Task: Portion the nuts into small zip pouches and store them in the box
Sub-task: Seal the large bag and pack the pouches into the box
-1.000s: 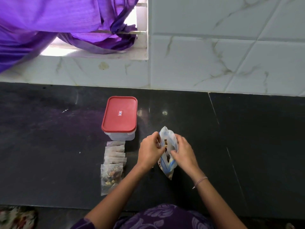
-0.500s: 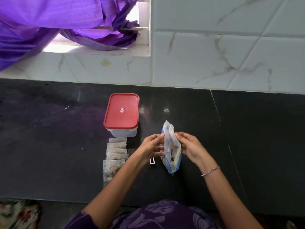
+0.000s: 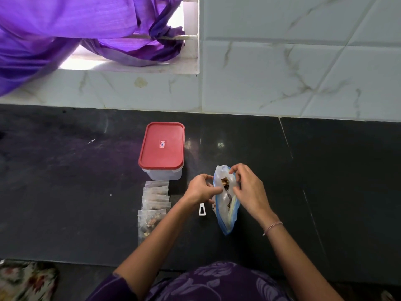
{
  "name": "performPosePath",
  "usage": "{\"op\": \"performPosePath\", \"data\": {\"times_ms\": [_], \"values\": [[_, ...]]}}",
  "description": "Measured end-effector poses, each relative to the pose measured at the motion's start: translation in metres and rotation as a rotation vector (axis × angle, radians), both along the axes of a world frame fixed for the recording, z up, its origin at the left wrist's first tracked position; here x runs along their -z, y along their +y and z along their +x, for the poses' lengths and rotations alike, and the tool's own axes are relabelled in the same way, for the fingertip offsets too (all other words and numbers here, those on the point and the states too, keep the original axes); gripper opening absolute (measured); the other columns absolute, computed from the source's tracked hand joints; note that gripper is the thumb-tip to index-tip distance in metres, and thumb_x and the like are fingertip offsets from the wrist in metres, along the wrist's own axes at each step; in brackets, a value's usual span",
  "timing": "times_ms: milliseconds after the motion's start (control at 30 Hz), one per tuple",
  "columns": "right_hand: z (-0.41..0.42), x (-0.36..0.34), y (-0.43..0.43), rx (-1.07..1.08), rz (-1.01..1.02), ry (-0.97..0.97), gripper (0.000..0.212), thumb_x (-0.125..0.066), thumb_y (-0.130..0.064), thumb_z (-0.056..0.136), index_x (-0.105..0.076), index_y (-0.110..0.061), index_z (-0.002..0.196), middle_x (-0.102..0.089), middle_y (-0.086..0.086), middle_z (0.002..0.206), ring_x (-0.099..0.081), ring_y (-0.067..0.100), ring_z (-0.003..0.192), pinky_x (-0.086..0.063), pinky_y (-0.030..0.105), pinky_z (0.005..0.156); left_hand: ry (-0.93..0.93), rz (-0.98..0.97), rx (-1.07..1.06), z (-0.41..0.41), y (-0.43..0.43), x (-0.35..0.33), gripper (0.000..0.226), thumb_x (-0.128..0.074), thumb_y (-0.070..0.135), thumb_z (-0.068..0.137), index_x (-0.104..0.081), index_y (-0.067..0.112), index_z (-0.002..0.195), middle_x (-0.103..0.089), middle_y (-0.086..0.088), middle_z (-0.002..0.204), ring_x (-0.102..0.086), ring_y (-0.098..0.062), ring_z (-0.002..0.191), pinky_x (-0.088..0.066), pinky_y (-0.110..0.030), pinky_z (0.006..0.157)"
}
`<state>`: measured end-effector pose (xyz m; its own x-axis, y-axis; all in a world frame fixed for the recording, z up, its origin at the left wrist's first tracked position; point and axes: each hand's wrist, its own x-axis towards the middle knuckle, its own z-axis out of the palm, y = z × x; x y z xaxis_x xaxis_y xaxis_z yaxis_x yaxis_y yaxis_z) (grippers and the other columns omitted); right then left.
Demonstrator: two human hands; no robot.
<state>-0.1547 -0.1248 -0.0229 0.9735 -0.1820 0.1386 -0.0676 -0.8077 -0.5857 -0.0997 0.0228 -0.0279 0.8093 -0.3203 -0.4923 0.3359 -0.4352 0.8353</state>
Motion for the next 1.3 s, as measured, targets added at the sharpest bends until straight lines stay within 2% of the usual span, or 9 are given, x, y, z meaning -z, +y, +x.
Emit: {"op": "performPosePath", "data": {"times_ms": [67, 133, 267, 367, 567, 667, 833, 1067, 1300], "values": [[0.0, 0.005, 0.001, 0.004, -0.033, -0.063, 0.033, -0.057, 0.006, 0.077, -0.054, -0.016, 0.102, -0.046, -0.007, 0.089, -0.048, 0.01, 0.081, -0.046, 0.026, 0.065, -0.158, 0.148, 0.02, 0.0, -0.001, 0.004, 0.039, -0.074, 0.014, 0.076, -0.061, 0.011, 0.112, -0.063, -0.004, 0.08, -0.068, -0.019, 0.077, -0.061, -0.037, 0.068], [0.001, 0.008, -0.001, 0.13, 0.234, -0.034, 0.036, -0.059, 0.006, 0.079, -0.053, -0.016, 0.106, -0.047, -0.003, 0.103, -0.05, 0.009, 0.088, -0.049, 0.025, 0.074, -0.202, 0.183, 0.017, 0.002, -0.002, 0.007, 0.039, -0.073, 0.027, 0.072, -0.062, 0.014, 0.108, -0.066, -0.003, 0.087, -0.069, -0.02, 0.084, -0.06, -0.042, 0.074], [0.003, -0.007, -0.006, 0.224, 0.936, 0.272, 0.034, -0.052, 0.003, 0.089, -0.056, -0.017, 0.115, -0.062, 0.003, 0.112, -0.06, 0.007, 0.094, -0.051, 0.02, 0.075, 0.216, -0.235, -0.129, 0.004, -0.003, 0.0, 0.026, -0.057, 0.032, 0.09, -0.066, 0.009, 0.099, -0.064, -0.005, 0.09, -0.062, -0.016, 0.079, -0.054, -0.03, 0.066], [0.003, -0.019, -0.013, 0.147, 1.201, 0.418, 0.022, -0.048, -0.01, 0.095, -0.067, -0.013, 0.105, -0.072, 0.006, 0.098, -0.068, 0.017, 0.092, -0.055, 0.032, 0.082, 0.339, -0.35, -0.148, 0.008, 0.001, 0.0, 0.036, -0.053, 0.043, 0.095, -0.067, 0.011, 0.088, -0.063, -0.003, 0.078, -0.061, -0.017, 0.073, -0.051, -0.029, 0.066], [0.019, -0.007, -0.021, 0.213, 0.889, 0.45, 0.026, -0.066, -0.031, 0.088, -0.067, -0.011, 0.102, -0.072, 0.008, 0.097, -0.068, 0.021, 0.091, -0.056, 0.037, 0.08, 0.156, -0.361, -0.108, 0.01, 0.004, -0.001, 0.017, -0.071, 0.023, 0.086, -0.064, 0.007, 0.087, -0.067, -0.005, 0.081, -0.064, -0.011, 0.069, -0.053, -0.023, 0.062], [0.022, -0.006, -0.025, 0.138, 0.646, 0.362, 0.014, -0.071, -0.027, 0.083, -0.066, -0.017, 0.09, -0.068, 0.0, 0.082, -0.064, 0.012, 0.077, -0.053, 0.025, 0.066, -0.185, -0.101, -0.098, 0.014, 0.003, -0.001, 0.02, -0.082, 0.019, 0.075, -0.064, 0.012, 0.08, -0.063, 0.005, 0.069, -0.057, -0.004, 0.06, -0.045, -0.011, 0.052], [0.028, -0.013, -0.026, 0.025, 0.234, 0.235, 0.013, -0.069, -0.023, 0.084, -0.06, -0.016, 0.092, -0.064, -0.003, 0.089, -0.061, 0.01, 0.081, -0.051, 0.026, 0.071, -0.734, 0.281, 0.024, 0.007, -0.001, -0.005, 0.026, -0.079, 0.027, 0.074, -0.053, 0.027, 0.074, -0.054, 0.014, 0.071, -0.052, -0.005, 0.063, -0.037, -0.016, 0.053], [0.033, -0.029, -0.023, -0.223, 0.356, 0.398, 0.044, -0.049, -0.017, 0.096, -0.043, -0.025, 0.139, -0.053, -0.01, 0.118, -0.051, 0.005, 0.111, -0.043, 0.025, 0.096, -0.951, 0.407, 0.127, 0.007, -0.007, -0.009, 0.02, -0.069, 0.02, 0.078, -0.05, 0.025, 0.082, -0.05, 0.014, 0.079, -0.049, -0.008, 0.069, -0.039, -0.021, 0.053], [0.051, -0.037, -0.034, -0.228, 0.362, 0.444, 0.021, -0.051, -0.023, 0.097, -0.069, -0.014, 0.105, -0.068, 0.003, 0.098, -0.063, 0.016, 0.094, -0.052, 0.033, 0.083, -1.017, 0.36, 0.224, 0.013, -0.006, -0.007, 0.022, -0.068, 0.016, 0.079, -0.048, 0.024, 0.079, -0.049, 0.013, 0.072, -0.046, -0.008, 0.065, -0.034, -0.019, 0.053]]}}
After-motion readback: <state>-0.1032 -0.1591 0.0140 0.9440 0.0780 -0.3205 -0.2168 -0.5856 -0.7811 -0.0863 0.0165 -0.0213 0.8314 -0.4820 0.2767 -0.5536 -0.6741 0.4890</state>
